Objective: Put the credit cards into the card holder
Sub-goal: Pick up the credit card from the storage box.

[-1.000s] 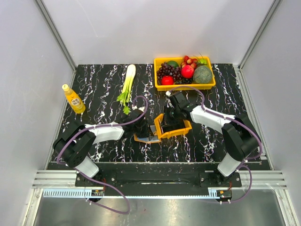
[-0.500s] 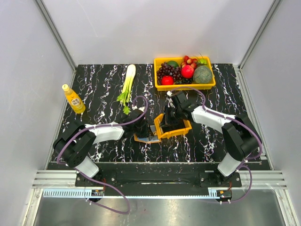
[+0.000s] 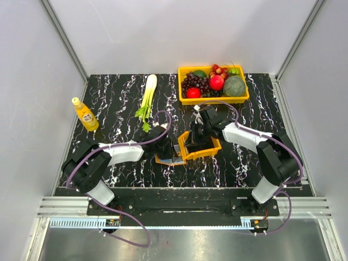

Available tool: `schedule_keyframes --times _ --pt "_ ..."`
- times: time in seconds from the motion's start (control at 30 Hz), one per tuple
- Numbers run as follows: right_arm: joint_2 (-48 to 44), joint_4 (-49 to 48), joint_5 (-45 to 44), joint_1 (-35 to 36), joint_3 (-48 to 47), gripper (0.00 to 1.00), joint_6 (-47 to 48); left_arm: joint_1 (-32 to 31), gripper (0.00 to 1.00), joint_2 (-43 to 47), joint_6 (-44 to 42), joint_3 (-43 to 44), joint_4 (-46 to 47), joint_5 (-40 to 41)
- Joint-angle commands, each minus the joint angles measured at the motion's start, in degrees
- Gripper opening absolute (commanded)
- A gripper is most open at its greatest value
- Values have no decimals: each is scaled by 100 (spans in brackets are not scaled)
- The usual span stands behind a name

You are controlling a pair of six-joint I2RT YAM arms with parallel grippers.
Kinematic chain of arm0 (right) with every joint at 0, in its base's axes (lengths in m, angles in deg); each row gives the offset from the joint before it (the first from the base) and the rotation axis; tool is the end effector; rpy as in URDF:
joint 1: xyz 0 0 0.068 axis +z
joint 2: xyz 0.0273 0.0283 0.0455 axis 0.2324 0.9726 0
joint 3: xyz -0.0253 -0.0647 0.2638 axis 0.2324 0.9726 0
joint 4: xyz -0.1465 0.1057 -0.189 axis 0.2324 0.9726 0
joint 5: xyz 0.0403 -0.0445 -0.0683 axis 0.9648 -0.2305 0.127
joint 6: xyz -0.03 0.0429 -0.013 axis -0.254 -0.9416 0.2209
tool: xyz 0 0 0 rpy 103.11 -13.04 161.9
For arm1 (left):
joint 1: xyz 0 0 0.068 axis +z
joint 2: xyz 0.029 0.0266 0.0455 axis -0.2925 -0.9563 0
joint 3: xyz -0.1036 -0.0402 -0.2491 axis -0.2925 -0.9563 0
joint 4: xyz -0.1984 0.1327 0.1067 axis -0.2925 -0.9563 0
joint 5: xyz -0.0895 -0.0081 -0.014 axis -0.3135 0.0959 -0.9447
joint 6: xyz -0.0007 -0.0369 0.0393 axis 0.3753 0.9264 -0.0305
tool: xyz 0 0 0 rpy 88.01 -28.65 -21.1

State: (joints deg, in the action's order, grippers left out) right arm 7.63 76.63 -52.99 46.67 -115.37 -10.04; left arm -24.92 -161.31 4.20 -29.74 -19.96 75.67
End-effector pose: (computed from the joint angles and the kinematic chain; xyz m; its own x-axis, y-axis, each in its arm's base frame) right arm 0.2786 0.1999 0.1912 -0.9284 -0.0481 -0.3684 -0.2749 0.7561 0.5939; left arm 0.2171 -0.2023 0.1451 -0.9259 -0.1311 -0.3543 0.0917 0.8319 -0.5473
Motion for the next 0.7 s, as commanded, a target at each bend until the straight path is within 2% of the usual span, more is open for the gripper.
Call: schedule_keyframes --times 0.0,0.17,0.2,0.27,0.47,0.67 --pt "-98 -400 460 -1 32 7 -154 -17 22 -130 -95 104 -127 -120" --pt "-80 -391 425 -19 49 10 -163 -17 22 -139 -95 113 -127 -129" --pt "-71 -391 399 -10 49 9 -154 -17 22 -148 -95 104 -127 -120" --pt "-89 -348 285 -19 58 0 -189 -17 22 -148 -95 121 -135 -129" --pt "-563 -286 -14 -19 102 0 13 -17 21 -148 -104 148 -170 -120" --pt "-730 609 -812 -10 -188 0 531 -25 21 -139 -95 139 -170 -111"
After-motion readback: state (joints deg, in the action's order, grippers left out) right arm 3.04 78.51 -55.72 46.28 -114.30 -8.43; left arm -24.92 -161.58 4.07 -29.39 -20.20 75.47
